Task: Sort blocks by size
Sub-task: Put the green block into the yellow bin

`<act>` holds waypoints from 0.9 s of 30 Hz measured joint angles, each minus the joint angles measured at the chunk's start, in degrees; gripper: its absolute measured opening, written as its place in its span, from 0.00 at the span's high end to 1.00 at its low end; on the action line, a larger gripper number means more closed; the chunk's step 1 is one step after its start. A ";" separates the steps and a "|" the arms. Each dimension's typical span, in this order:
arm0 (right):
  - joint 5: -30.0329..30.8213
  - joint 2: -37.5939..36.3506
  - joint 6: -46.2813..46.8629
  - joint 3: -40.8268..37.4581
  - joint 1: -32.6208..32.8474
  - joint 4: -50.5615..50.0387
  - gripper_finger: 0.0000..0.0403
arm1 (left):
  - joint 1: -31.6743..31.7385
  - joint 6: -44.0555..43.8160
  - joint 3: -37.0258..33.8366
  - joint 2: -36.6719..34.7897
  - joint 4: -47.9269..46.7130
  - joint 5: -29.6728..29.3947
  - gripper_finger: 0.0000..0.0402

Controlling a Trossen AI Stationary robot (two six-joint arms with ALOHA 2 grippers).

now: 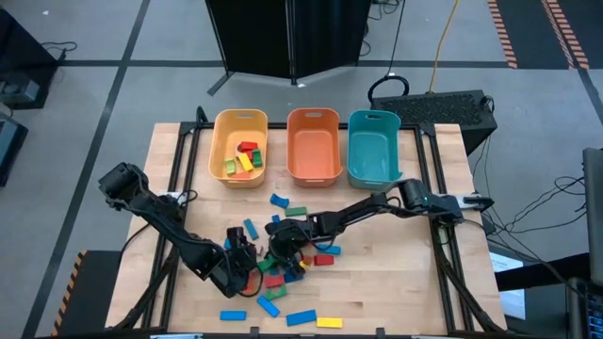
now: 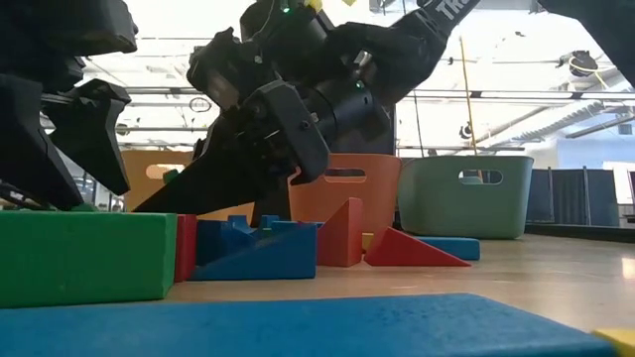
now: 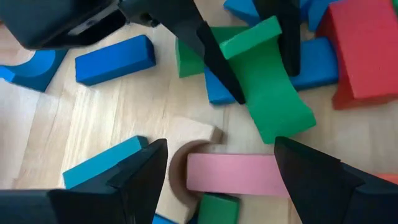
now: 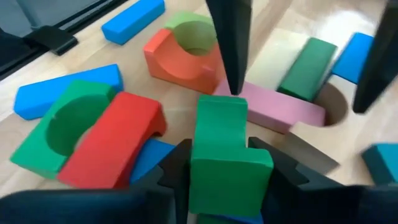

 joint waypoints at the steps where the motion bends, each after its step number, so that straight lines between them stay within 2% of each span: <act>1: 0.00 0.00 0.41 0.00 -0.15 0.00 0.71 | -0.01 -0.85 0.00 0.00 -0.75 -0.06 0.27; 8: 0.51 -2.54 0.35 0.03 -0.34 -2.96 0.66 | -0.45 -5.80 0.00 -0.25 -3.91 -2.23 0.27; 13: 2.98 -4.61 -1.21 0.01 -0.45 -5.90 0.69 | -1.27 -5.84 0.00 -2.50 -3.73 -5.47 0.27; 18: 6.06 -6.50 -2.99 0.02 -0.48 -10.23 0.68 | -1.63 -4.88 0.00 -6.36 -2.29 -8.64 0.27; 23: 12.44 -8.90 -4.77 0.00 0.15 -15.09 0.68 | -0.98 -6.36 0.00 -9.51 -2.55 -10.40 0.27; 27: 19.48 -10.80 -6.47 0.00 1.17 -17.96 0.68 | 1.97 -13.47 0.00 -11.25 -3.66 -9.87 0.27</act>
